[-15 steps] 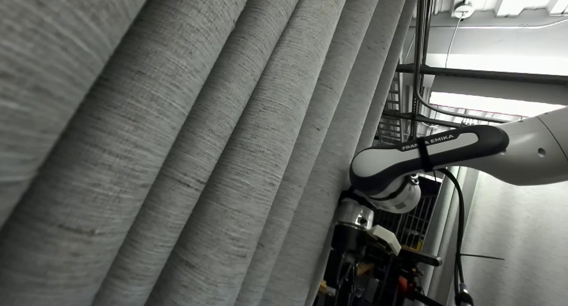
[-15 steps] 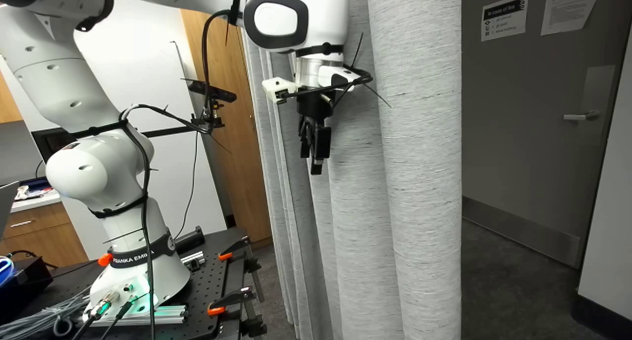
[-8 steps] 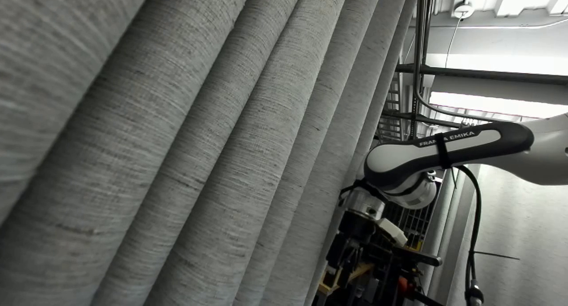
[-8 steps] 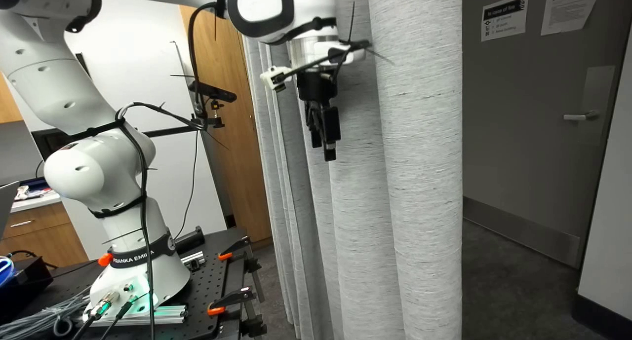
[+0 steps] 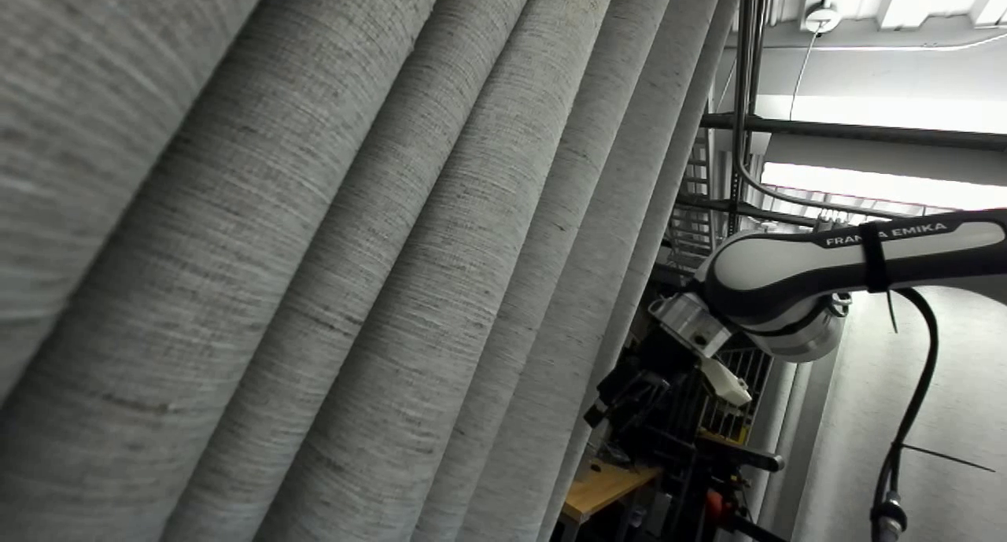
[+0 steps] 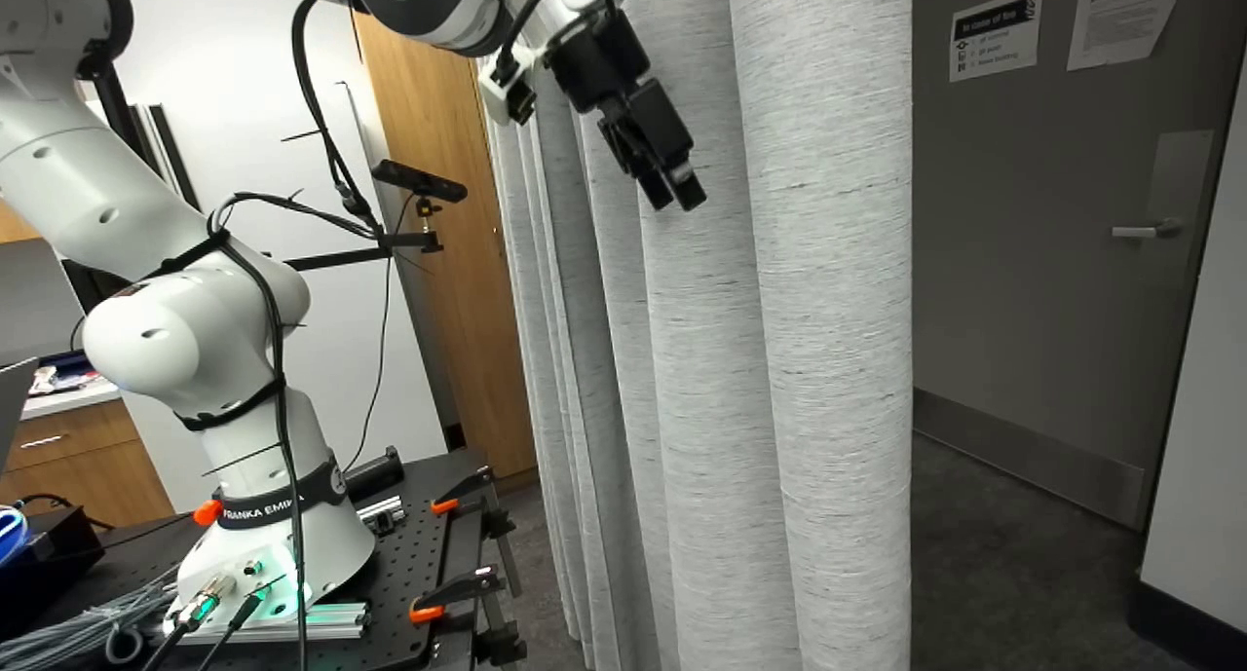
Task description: Slide the curtain to the left
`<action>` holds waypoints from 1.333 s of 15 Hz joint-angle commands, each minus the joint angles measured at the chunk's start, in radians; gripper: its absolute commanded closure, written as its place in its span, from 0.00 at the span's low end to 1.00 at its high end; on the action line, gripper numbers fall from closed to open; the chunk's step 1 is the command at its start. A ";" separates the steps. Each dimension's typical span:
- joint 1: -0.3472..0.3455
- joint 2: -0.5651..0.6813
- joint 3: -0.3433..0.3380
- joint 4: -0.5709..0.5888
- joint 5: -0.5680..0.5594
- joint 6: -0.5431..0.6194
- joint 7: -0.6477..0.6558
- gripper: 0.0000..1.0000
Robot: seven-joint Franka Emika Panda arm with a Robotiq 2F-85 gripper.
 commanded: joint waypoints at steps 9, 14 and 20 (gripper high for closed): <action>0.015 0.023 0.005 0.001 0.010 0.693 0.072 0.00; -0.030 0.044 0.007 -0.030 0.011 0.941 0.162 0.00; -0.123 0.089 0.023 -0.041 0.038 1.069 0.179 0.00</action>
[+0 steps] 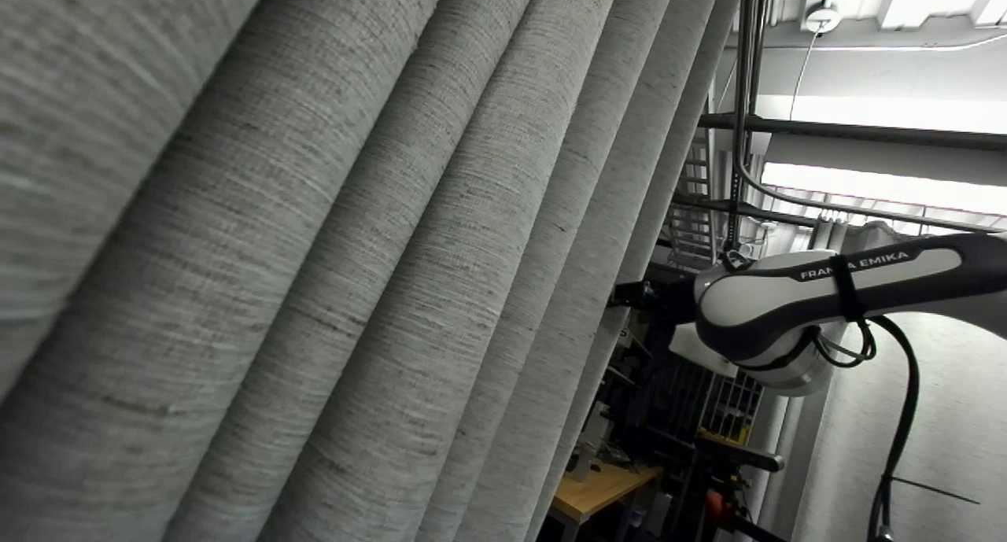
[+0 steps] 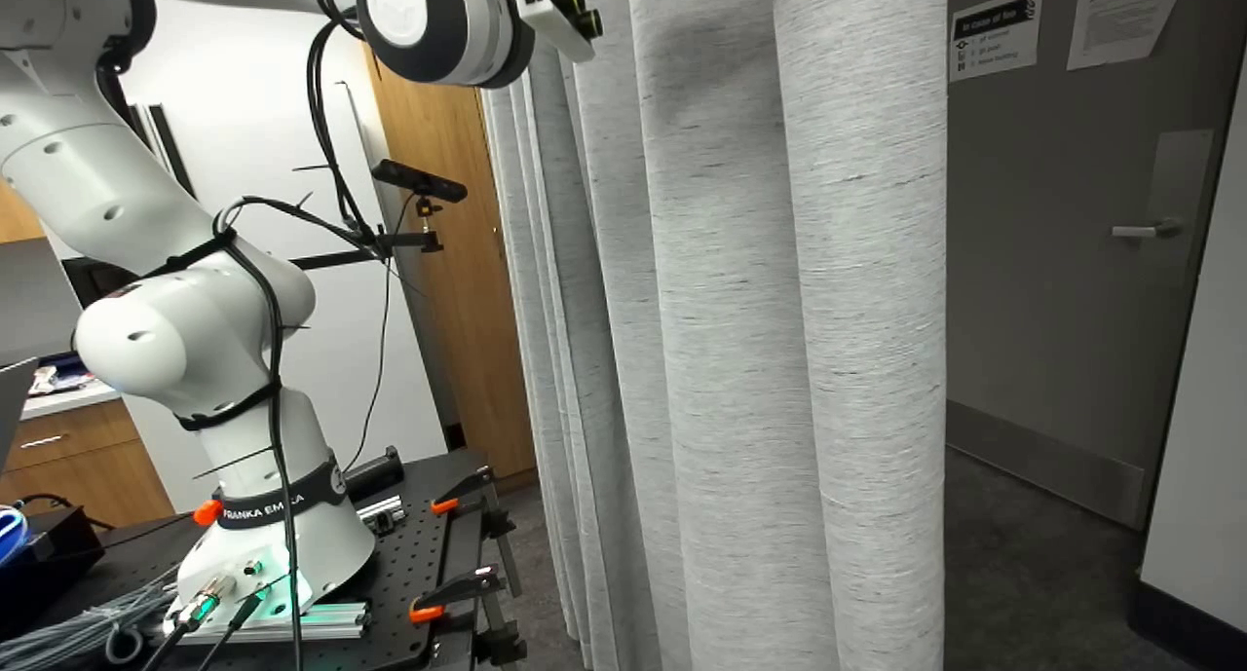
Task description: Slide the curtain to the left
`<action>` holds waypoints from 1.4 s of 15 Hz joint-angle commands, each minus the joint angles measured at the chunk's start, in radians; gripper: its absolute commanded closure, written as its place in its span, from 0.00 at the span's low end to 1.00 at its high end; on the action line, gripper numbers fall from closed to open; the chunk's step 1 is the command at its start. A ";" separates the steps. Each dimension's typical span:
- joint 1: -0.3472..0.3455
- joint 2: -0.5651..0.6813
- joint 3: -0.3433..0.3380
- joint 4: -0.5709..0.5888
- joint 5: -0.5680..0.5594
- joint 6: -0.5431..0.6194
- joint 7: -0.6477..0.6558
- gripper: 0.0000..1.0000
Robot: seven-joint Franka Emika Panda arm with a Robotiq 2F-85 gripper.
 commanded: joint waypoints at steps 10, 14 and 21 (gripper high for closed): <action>0.323 0.057 -0.111 0.199 -0.035 -0.316 -0.074 0.25; 0.353 0.080 -0.146 0.258 -0.028 -0.314 -0.091 0.51; 0.379 0.080 -0.164 0.253 -0.027 -0.326 -0.084 1.00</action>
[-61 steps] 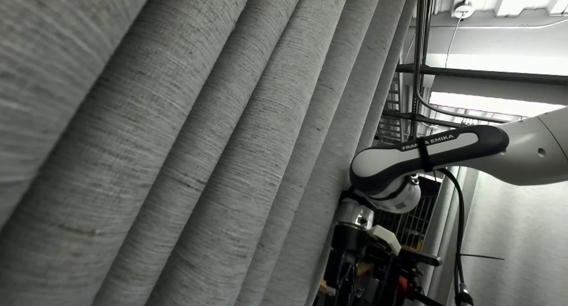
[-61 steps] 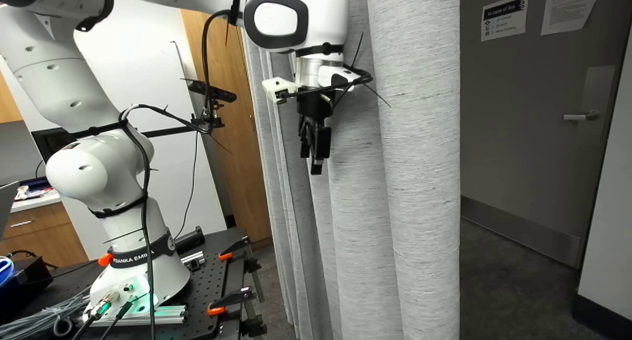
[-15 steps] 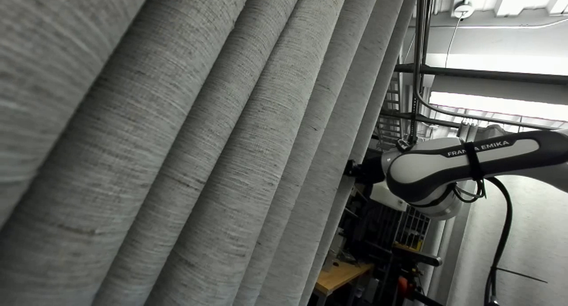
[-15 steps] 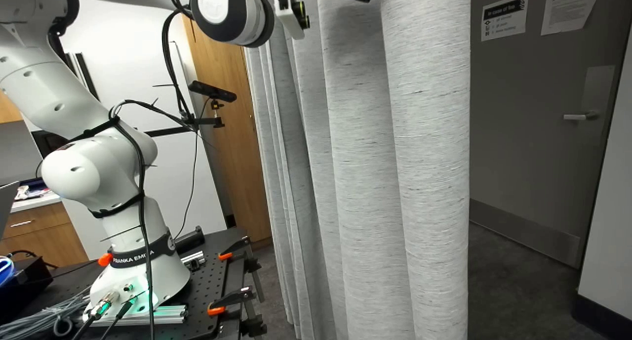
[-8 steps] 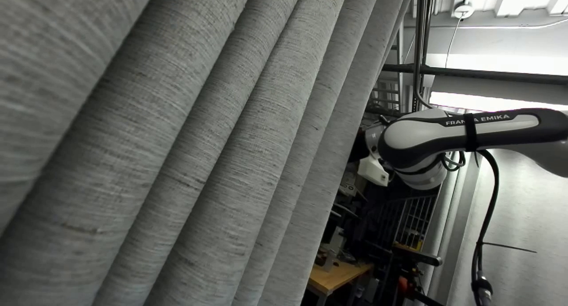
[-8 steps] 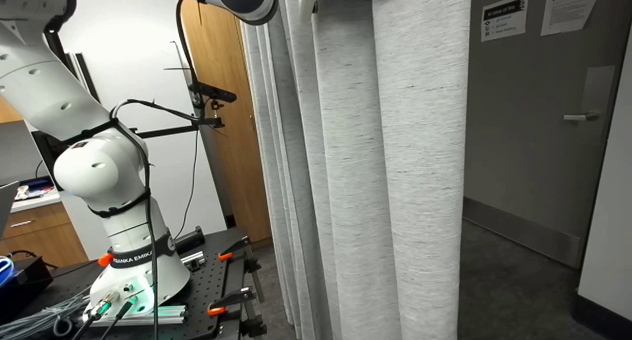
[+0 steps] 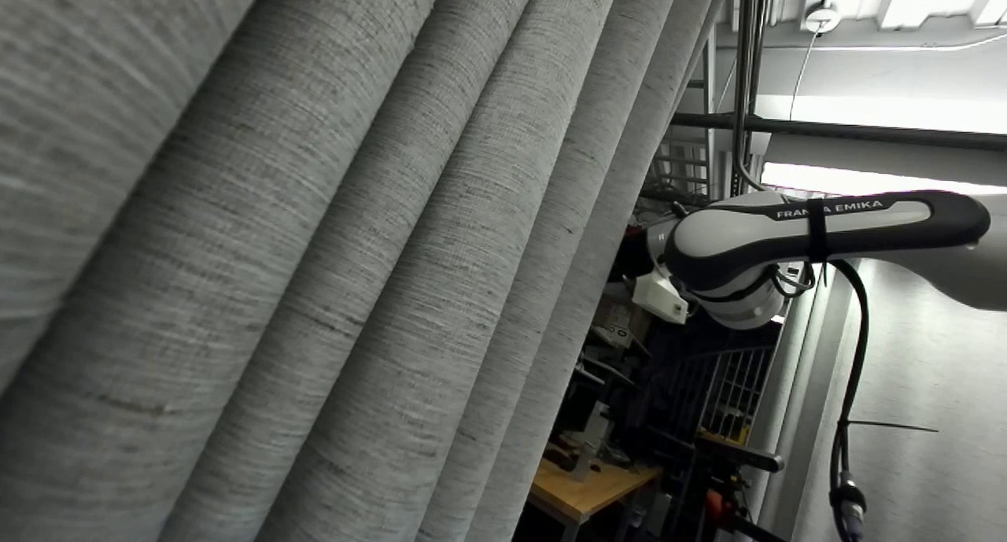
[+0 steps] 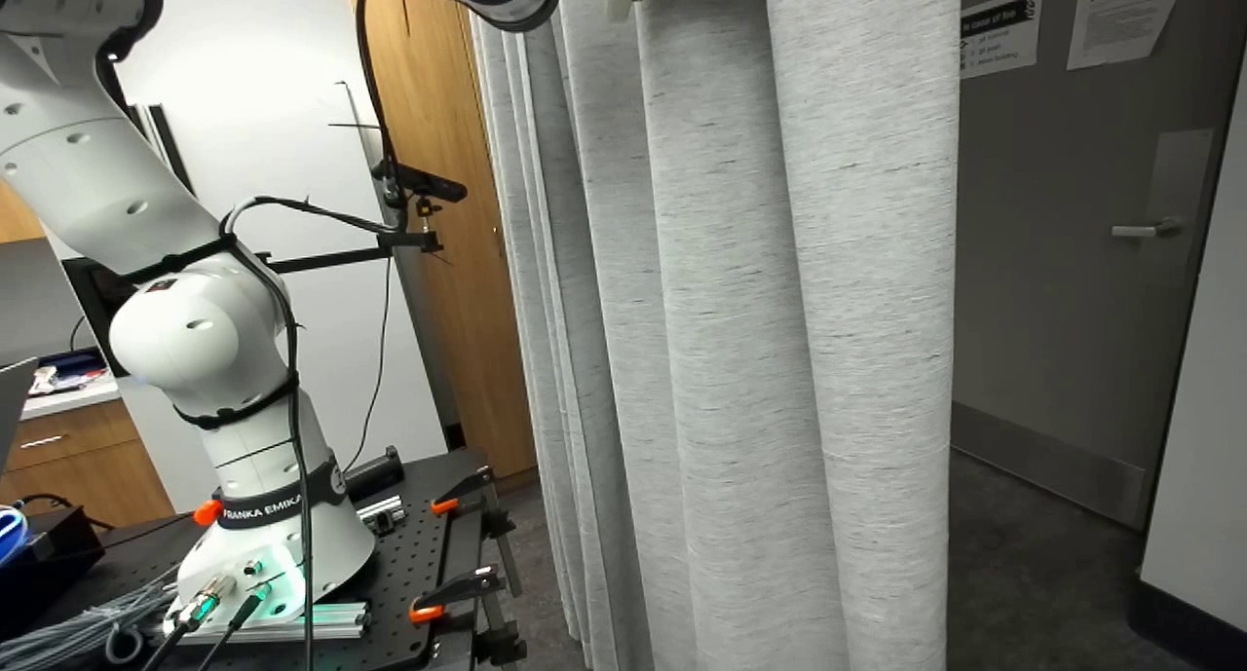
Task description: Slide the curtain to the left
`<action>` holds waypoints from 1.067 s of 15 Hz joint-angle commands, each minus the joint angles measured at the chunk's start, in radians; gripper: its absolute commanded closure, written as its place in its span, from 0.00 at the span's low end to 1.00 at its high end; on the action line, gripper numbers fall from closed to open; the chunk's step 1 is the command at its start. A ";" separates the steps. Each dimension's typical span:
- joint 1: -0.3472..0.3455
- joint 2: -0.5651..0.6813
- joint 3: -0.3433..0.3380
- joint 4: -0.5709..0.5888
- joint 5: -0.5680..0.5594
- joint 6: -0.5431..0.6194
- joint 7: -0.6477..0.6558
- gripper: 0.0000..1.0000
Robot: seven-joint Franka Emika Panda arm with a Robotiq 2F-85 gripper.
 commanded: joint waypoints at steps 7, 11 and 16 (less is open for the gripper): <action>-0.088 -0.010 0.227 -0.079 -0.083 0.038 0.094 1.00; -0.201 -0.006 0.457 -0.127 -0.178 0.080 0.209 1.00; -0.401 -0.041 0.735 -0.127 -0.296 0.054 0.264 1.00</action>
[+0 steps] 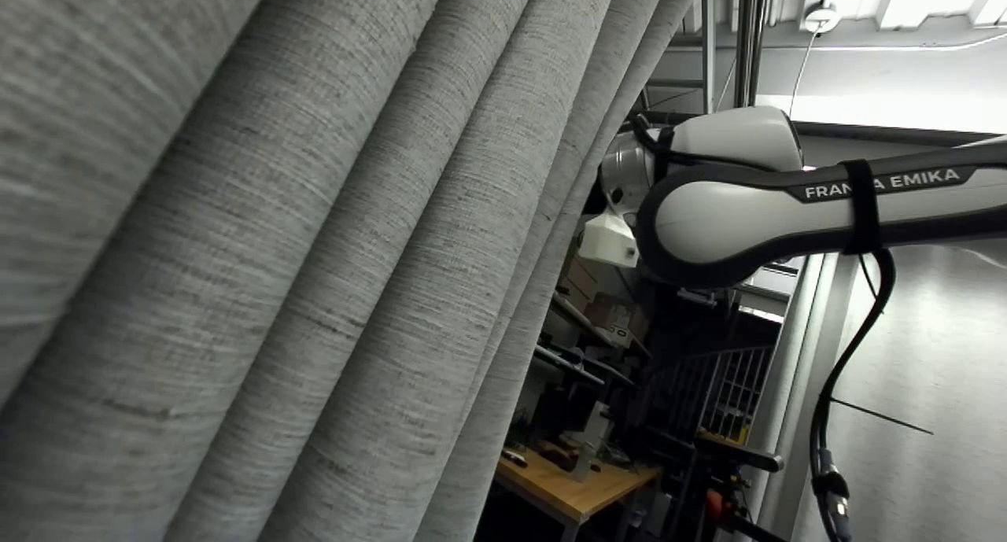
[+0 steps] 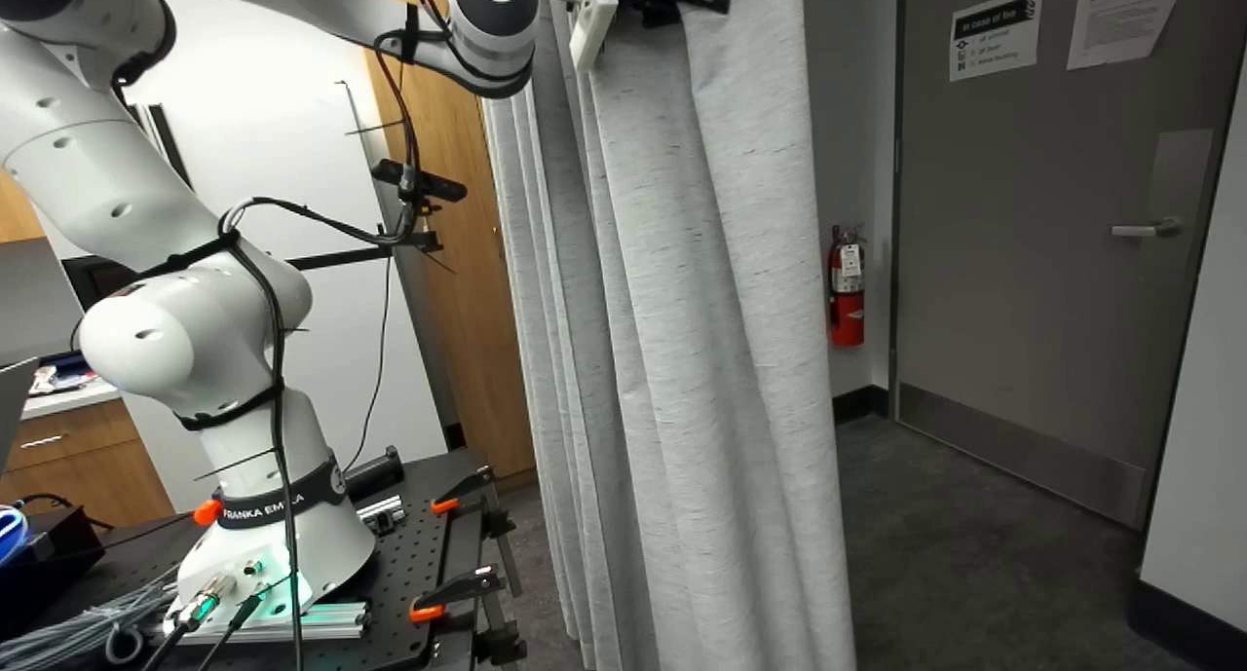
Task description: Slide the curtain to the left
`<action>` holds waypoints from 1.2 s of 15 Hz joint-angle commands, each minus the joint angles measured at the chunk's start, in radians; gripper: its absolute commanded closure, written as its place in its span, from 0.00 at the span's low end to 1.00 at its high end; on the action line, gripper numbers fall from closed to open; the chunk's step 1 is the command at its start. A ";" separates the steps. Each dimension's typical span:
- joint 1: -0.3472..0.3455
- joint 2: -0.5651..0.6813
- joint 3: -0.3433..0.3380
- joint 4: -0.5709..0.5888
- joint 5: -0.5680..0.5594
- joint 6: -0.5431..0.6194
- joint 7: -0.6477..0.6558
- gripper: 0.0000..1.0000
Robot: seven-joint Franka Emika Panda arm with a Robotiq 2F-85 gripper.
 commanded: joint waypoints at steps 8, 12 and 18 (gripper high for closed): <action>-0.307 -0.144 0.445 -0.082 -0.153 -0.075 0.046 1.00; -0.362 -0.214 0.538 -0.093 -0.161 -0.099 0.043 1.00; -0.425 -0.330 0.627 -0.099 -0.179 -0.166 0.050 1.00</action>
